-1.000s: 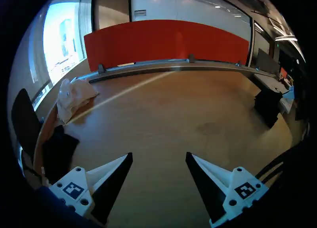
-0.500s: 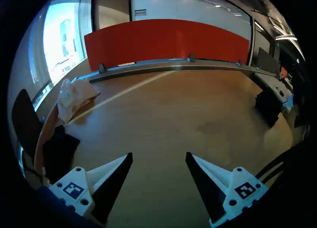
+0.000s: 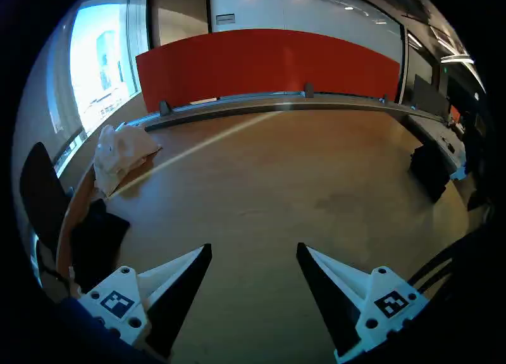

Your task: Fold towel

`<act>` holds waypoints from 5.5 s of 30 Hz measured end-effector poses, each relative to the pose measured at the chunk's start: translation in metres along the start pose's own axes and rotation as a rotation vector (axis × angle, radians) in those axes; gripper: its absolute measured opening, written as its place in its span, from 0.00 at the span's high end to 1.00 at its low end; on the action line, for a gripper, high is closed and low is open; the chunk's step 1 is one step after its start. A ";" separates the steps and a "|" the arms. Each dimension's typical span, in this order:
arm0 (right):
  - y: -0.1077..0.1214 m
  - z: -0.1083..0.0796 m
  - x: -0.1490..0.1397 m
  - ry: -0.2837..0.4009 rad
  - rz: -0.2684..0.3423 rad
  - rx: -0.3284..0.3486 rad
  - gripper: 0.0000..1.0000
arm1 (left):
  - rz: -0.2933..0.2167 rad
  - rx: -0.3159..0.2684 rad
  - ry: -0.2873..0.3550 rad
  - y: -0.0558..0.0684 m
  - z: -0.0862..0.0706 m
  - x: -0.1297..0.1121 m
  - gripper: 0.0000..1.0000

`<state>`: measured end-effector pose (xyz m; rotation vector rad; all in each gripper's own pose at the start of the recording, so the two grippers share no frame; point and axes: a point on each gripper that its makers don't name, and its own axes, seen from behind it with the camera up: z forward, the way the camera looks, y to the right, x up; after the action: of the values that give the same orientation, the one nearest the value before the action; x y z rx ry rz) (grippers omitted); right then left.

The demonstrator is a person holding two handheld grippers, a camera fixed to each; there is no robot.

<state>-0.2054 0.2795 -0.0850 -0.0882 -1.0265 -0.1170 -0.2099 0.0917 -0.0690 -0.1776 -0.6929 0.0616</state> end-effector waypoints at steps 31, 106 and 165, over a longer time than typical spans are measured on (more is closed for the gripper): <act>-0.003 -0.028 0.006 0.097 -0.046 -0.073 0.31 | -0.001 -0.012 0.008 0.004 -0.002 0.001 0.00; -0.065 -0.172 0.197 0.892 0.138 -0.098 0.00 | -0.093 0.070 0.360 -0.049 -0.018 0.110 0.00; -0.255 -0.274 0.293 1.002 0.133 0.137 0.00 | -0.128 0.143 0.683 -0.093 -0.055 0.190 0.00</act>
<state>0.1418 -0.0248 0.0292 0.0316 -0.0253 0.0368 -0.0290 0.0148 0.0263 -0.0091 -0.0167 -0.0716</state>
